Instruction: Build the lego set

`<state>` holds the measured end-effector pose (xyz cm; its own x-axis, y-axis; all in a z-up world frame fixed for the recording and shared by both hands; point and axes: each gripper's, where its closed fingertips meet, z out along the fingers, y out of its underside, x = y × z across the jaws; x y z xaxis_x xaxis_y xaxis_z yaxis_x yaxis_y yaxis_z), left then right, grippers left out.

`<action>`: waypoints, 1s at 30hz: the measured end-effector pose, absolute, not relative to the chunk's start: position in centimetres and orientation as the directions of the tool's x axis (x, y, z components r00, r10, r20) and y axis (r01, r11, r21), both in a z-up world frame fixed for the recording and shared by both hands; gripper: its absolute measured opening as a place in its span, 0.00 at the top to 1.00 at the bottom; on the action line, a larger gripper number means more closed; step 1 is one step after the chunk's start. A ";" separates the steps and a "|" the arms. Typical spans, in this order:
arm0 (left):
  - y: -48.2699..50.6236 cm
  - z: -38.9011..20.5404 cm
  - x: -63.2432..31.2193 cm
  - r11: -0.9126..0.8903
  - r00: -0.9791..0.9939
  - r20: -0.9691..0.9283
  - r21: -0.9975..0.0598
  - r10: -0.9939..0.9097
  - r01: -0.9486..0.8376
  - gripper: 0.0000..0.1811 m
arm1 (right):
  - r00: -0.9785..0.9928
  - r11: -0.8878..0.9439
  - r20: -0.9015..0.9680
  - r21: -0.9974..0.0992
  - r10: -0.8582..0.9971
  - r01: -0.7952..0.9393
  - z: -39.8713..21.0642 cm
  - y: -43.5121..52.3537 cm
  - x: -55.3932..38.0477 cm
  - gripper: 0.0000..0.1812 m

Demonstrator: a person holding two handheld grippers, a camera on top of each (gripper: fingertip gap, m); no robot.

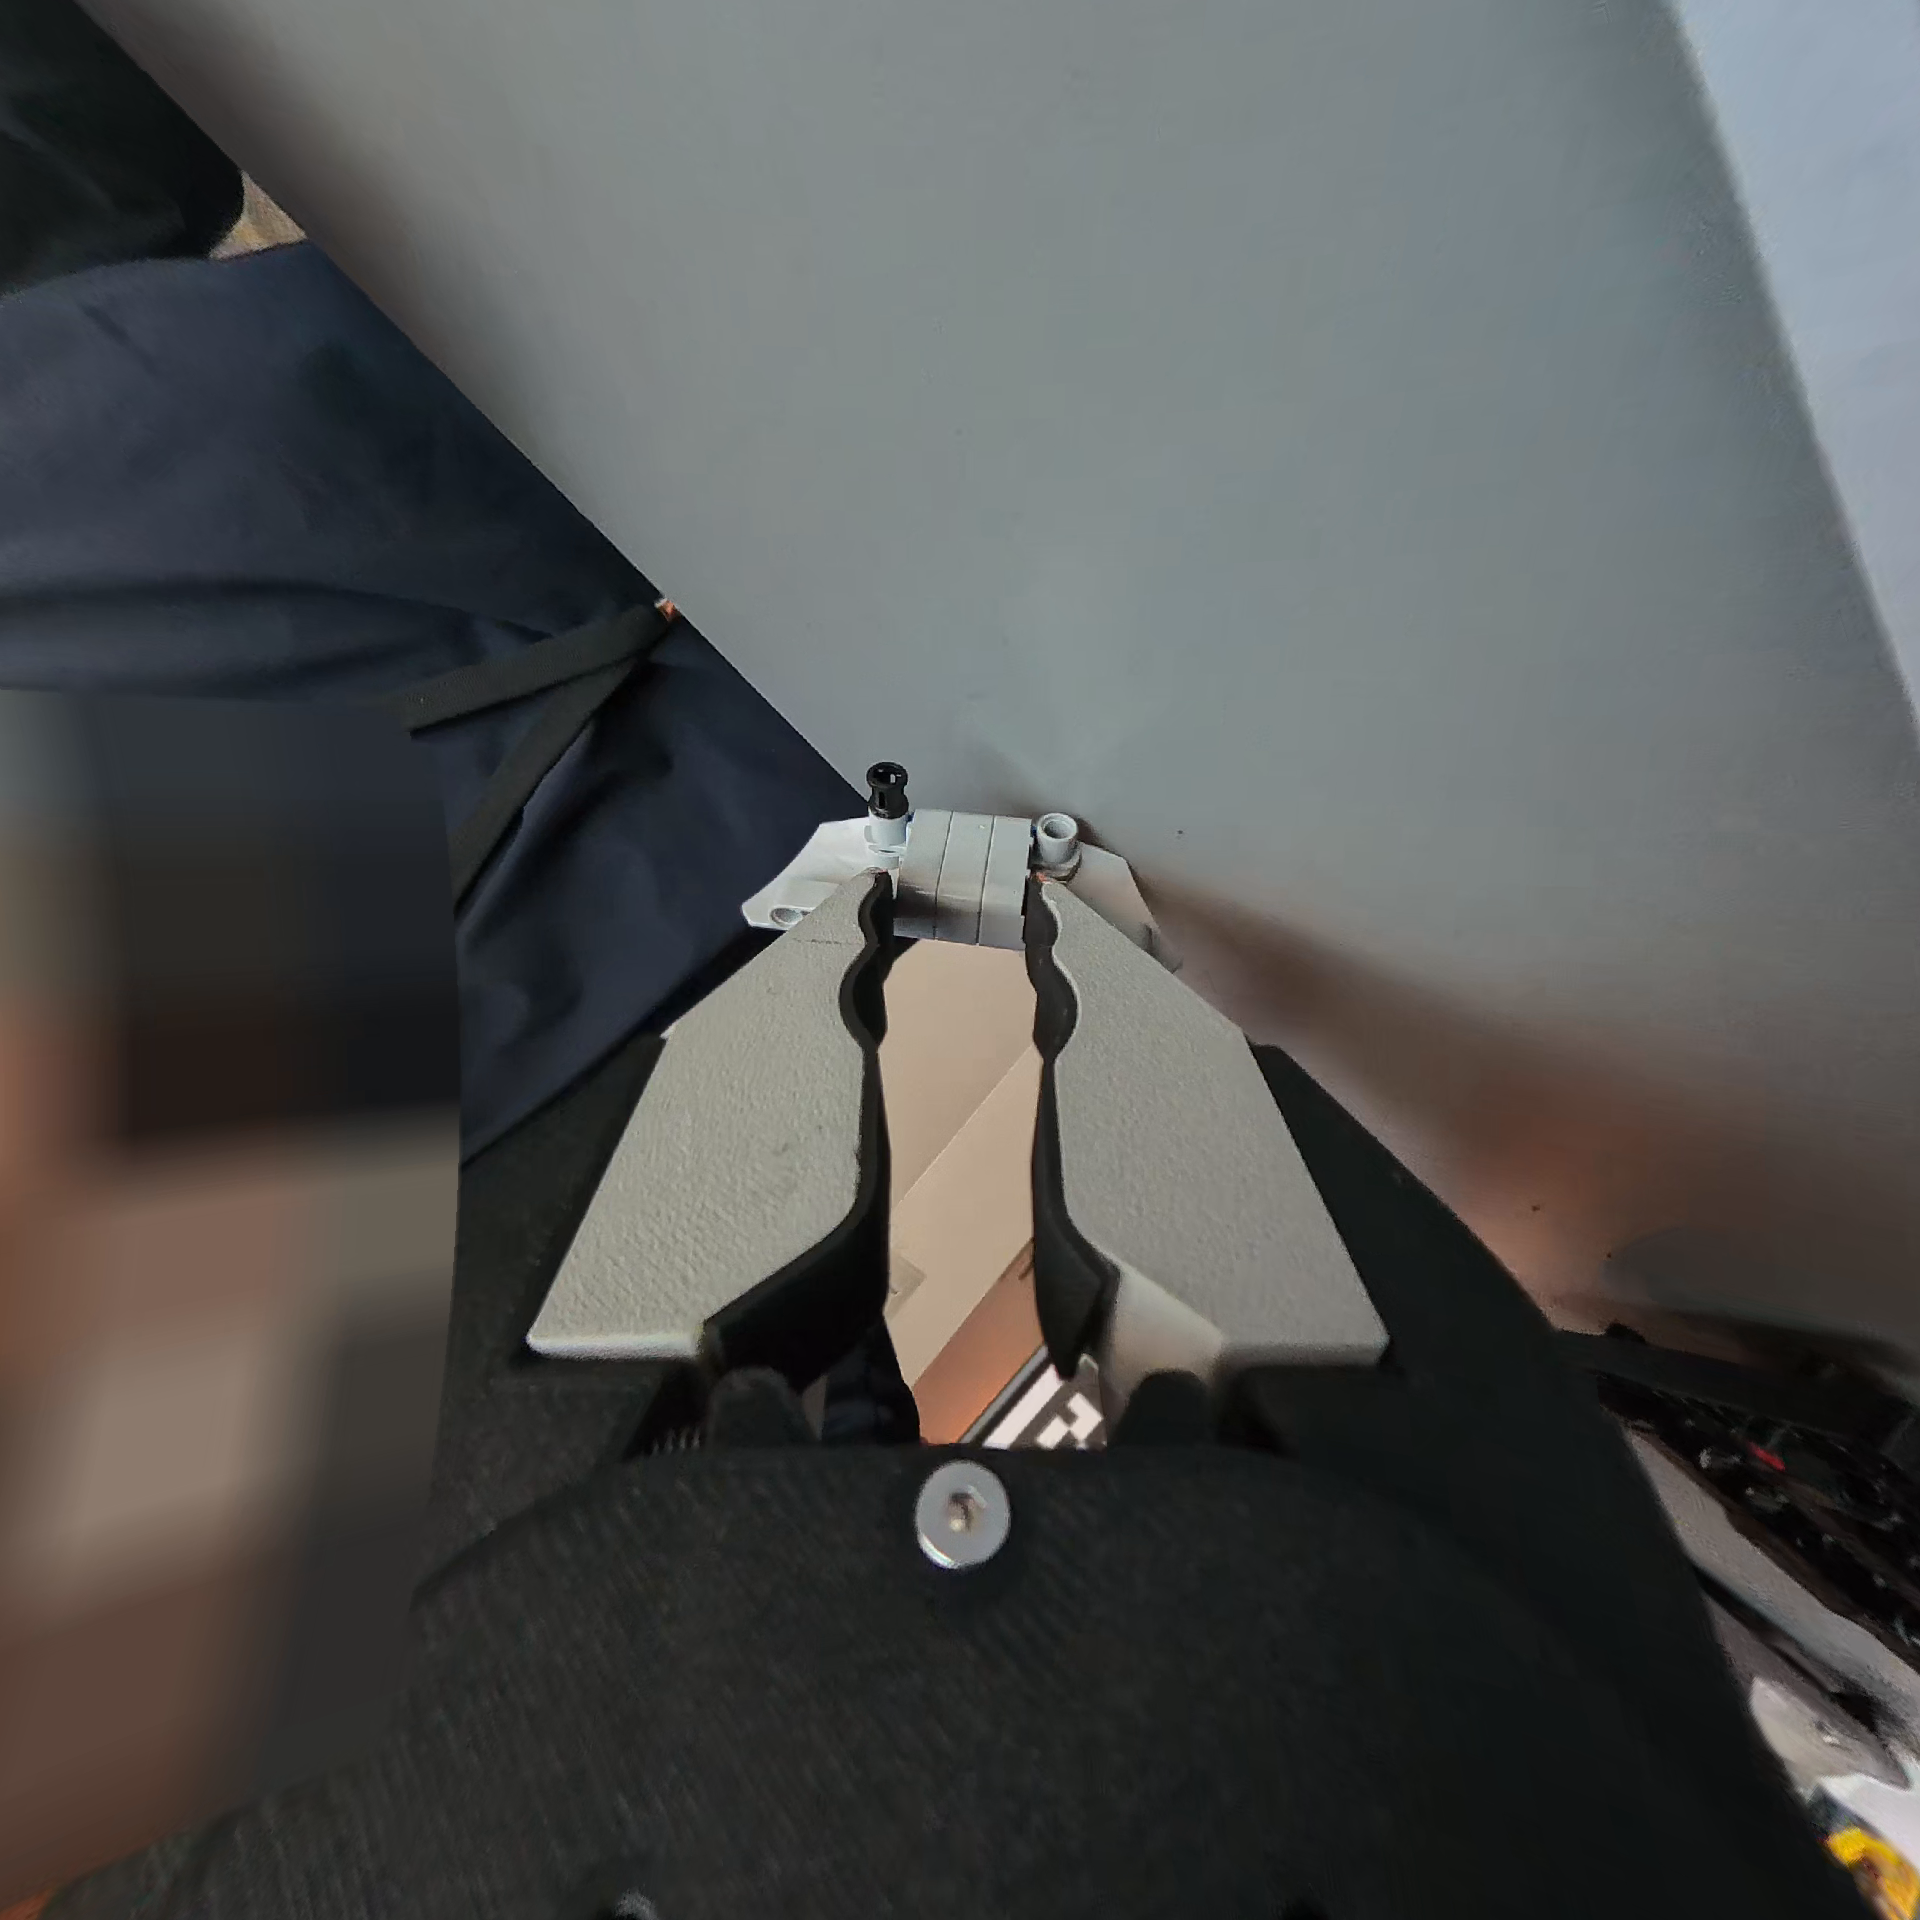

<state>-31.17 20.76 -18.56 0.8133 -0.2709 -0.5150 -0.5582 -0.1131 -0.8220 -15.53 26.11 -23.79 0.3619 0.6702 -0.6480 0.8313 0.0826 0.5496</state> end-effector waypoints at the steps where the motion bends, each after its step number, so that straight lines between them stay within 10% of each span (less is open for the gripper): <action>1: 20.7 -18.6 -31.1 -0.111 0.812 -0.516 -0.822 -0.272 -0.559 0.98 | 0.342 0.091 -0.659 0.530 0.670 0.843 -23.7 26.0 -15.5 0.88; 8: 20.7 -18.6 -31.0 -0.105 0.810 -0.517 -0.821 -0.278 -0.561 0.98 | 0.054 0.111 -0.730 0.177 0.681 0.978 -22.1 25.1 -17.2 0.88; 17: 21.0 -19.2 -29.8 -0.079 0.719 -0.642 -0.729 -0.268 -0.680 0.98 | -0.277 0.092 -0.248 -0.567 0.928 0.818 -24.7 25.4 -20.6 0.88; 30: 20.2 -21.1 -20.3 0.211 0.139 -0.978 -0.171 -0.156 -0.963 0.99 | -0.423 0.352 0.090 -0.721 0.902 0.597 -25.2 24.9 -20.7 0.86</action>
<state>-20.27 20.23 -21.06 0.1393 -0.1557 -0.9779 -0.9626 0.2105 -0.1706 -20.74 24.86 -25.19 -0.4230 0.9017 0.0899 0.5973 0.3520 -0.7206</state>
